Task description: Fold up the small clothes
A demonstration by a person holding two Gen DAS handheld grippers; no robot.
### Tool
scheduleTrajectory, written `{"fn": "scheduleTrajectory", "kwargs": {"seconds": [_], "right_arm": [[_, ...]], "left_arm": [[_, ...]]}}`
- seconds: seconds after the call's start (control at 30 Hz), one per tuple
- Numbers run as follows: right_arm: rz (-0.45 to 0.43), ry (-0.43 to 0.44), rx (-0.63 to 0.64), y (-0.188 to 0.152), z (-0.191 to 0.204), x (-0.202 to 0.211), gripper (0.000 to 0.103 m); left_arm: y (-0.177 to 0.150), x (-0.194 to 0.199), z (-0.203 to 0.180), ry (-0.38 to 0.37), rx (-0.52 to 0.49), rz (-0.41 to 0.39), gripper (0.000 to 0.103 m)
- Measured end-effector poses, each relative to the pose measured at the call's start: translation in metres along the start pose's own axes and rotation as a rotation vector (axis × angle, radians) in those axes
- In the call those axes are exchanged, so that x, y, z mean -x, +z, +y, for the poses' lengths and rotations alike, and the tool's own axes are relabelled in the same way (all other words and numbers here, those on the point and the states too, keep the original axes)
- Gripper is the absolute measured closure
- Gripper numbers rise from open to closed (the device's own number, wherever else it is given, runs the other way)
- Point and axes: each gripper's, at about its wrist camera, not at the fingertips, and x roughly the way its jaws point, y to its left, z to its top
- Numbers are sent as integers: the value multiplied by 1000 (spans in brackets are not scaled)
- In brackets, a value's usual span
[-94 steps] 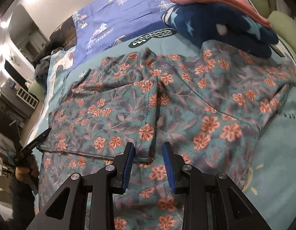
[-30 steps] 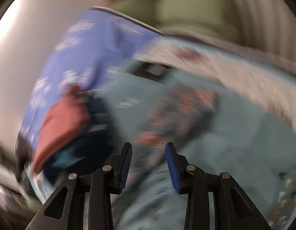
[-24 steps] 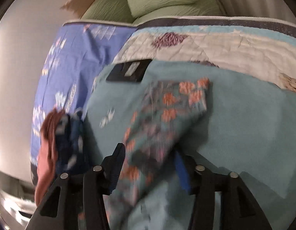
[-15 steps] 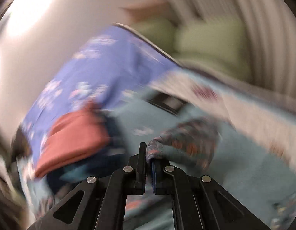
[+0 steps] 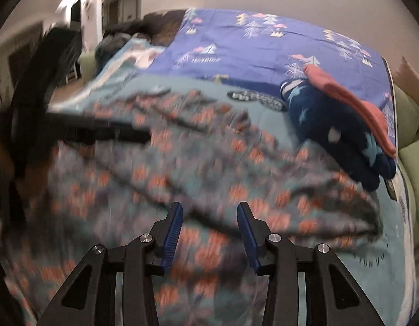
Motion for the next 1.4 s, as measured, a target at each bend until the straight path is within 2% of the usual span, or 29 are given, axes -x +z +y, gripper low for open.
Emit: {"fn": "scheduleTrajectory", "kwargs": {"seconds": [0.13, 0.2, 0.3, 0.4, 0.43, 0.5, 0.53, 0.57, 0.63, 0.73, 0.8, 0.87, 0.9, 0.93, 0.97, 1.07, 1.13, 1.23, 1.3, 1.37, 1.4], "right_arm": [[-24, 39, -106, -7, -24, 24, 58], [-45, 21, -176, -5, -39, 32, 51], [-40, -49, -272, -12, -60, 36, 50], [-26, -156, -319, -20, -81, 37, 50], [-29, -166, -327, -21, -87, 40, 50], [-24, -191, -365, -23, -106, 45, 50], [-18, -209, -389, -23, -116, 45, 50], [-14, -225, -411, -23, -124, 45, 50], [-21, -240, -433, -24, -137, 49, 50], [-26, -259, -422, -25, -144, 55, 48], [-28, -251, -409, -26, -143, 54, 45], [-22, -219, -392, -25, -136, 47, 45], [-16, -203, -378, -25, -132, 43, 44], [-7, -187, -357, -25, -125, 39, 44], [1, -172, -334, -24, -119, 35, 44], [30, -116, -251, -21, -96, 25, 44], [36, -97, -192, -17, -83, 23, 44], [35, -83, -134, -10, -69, 25, 44], [28, -39, -117, -1, -64, 28, 44], [5, 13, -101, 13, -56, 31, 44], [-5, 30, -75, 21, -50, 30, 44]], "left_arm": [[0, -3, -6, -60, -14, 19, 39], [2, -11, -16, -106, -28, 47, 37], [7, -29, -33, -132, -72, 86, 35], [17, -54, -45, -148, -95, 120, 36], [20, -59, -48, -163, -99, 126, 41], [30, -67, -57, -193, -127, 137, 96], [37, -66, -61, -204, -131, 131, 95], [44, -57, -64, -219, -136, 90, 95], [62, -18, -79, -276, -208, -58, 95], [74, 52, -99, -341, -372, -261, 95], [66, 86, -108, -314, -531, -357, 95], [47, 100, -110, -224, -688, -414, 93], [31, 99, -105, -146, -783, -403, 91], [21, 94, -99, -91, -830, -363, 91], [7, 80, -88, -15, -869, -280, 88], [-17, 48, -56, 117, -832, -77, 88], [-29, 44, -33, 121, -731, -13, 88], [-32, 62, -14, 25, -557, -32, 82], [-25, 69, -4, -1, -473, -70, 61], [-17, 71, 0, -5, -413, -97, 54], [-8, 68, 3, -8, -377, -104, 54]]}}
